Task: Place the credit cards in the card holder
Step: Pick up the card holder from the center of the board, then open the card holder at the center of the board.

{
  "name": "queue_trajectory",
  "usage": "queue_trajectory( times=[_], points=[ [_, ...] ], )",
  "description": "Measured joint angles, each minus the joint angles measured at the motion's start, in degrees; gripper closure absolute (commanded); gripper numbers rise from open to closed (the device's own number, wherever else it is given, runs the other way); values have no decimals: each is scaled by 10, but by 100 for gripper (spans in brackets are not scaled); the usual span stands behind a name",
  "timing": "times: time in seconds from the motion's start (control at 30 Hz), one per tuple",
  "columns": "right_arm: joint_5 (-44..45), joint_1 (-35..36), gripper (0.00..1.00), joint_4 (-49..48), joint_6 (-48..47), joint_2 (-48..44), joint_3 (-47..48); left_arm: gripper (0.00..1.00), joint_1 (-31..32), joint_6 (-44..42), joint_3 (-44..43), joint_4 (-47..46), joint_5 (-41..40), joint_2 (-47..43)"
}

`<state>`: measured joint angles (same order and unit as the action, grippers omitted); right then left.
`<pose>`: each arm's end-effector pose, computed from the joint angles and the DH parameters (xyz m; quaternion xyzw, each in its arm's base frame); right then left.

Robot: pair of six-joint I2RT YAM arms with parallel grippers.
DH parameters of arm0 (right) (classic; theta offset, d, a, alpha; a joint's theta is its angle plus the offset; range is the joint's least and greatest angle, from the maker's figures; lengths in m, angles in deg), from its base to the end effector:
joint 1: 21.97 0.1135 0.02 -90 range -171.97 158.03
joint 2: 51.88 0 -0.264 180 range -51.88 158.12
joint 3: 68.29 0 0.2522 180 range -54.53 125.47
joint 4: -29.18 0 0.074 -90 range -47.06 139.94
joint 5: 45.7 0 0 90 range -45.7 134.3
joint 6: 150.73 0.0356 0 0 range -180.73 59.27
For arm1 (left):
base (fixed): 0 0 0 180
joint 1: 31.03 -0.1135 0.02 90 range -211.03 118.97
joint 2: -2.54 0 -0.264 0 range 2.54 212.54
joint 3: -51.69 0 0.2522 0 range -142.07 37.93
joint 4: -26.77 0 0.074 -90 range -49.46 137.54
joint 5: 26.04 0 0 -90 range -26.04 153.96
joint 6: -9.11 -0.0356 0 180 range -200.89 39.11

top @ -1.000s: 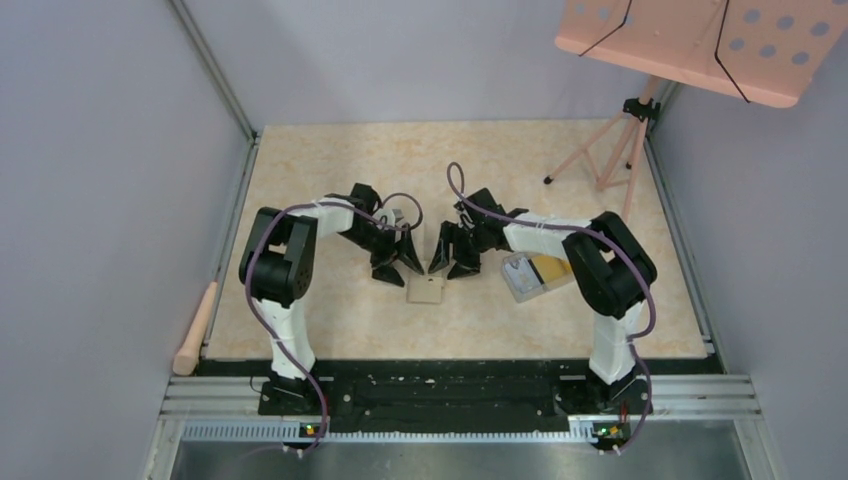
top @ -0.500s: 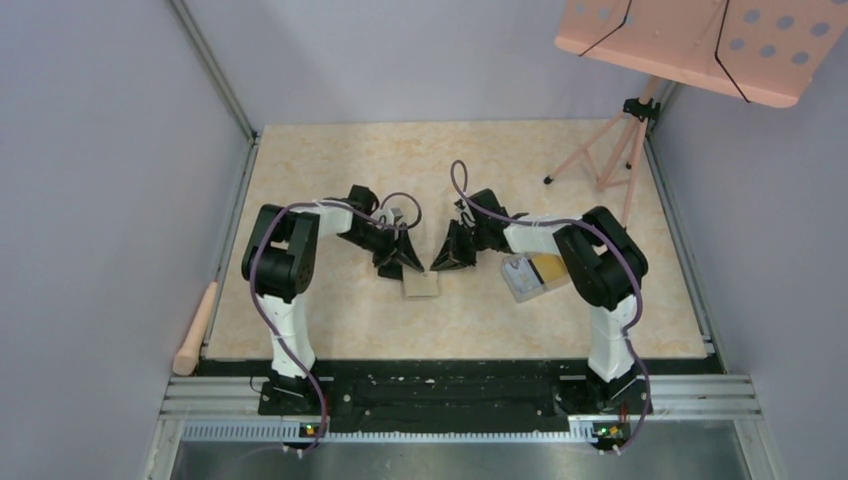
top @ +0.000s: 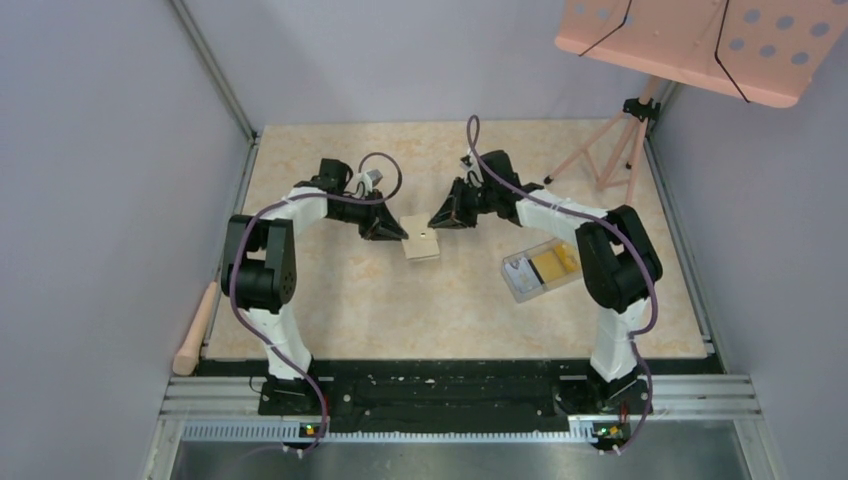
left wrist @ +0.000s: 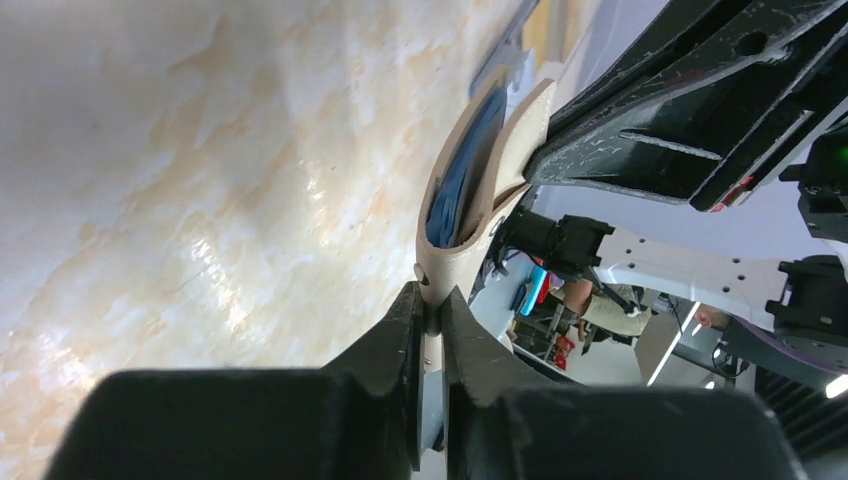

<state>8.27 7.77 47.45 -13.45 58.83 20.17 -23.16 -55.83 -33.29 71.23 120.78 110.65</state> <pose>0.3586 0.2290 0.1982 0.0038 0.8733 0.4676 0.1365 0.3621 -0.0801 0.1789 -0.0375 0.8669 -0.4960 0.0316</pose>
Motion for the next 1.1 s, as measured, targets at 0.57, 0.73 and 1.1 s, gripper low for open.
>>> queue_trajectory(
  times=[0.57, 0.73, 1.1],
  points=[
    [-14, -23, 39, 33, -2, 0, 67, 100, -2, -2, -72, 9, 13, 0],
    [-27, -29, 37, 40, -13, 0, 67, 100, -2, -12, -72, 18, 18, -10],
    [-96, -28, 66, -1, -2, 0, 41, 96, -2, -30, -35, 18, 68, -75]
  ],
)
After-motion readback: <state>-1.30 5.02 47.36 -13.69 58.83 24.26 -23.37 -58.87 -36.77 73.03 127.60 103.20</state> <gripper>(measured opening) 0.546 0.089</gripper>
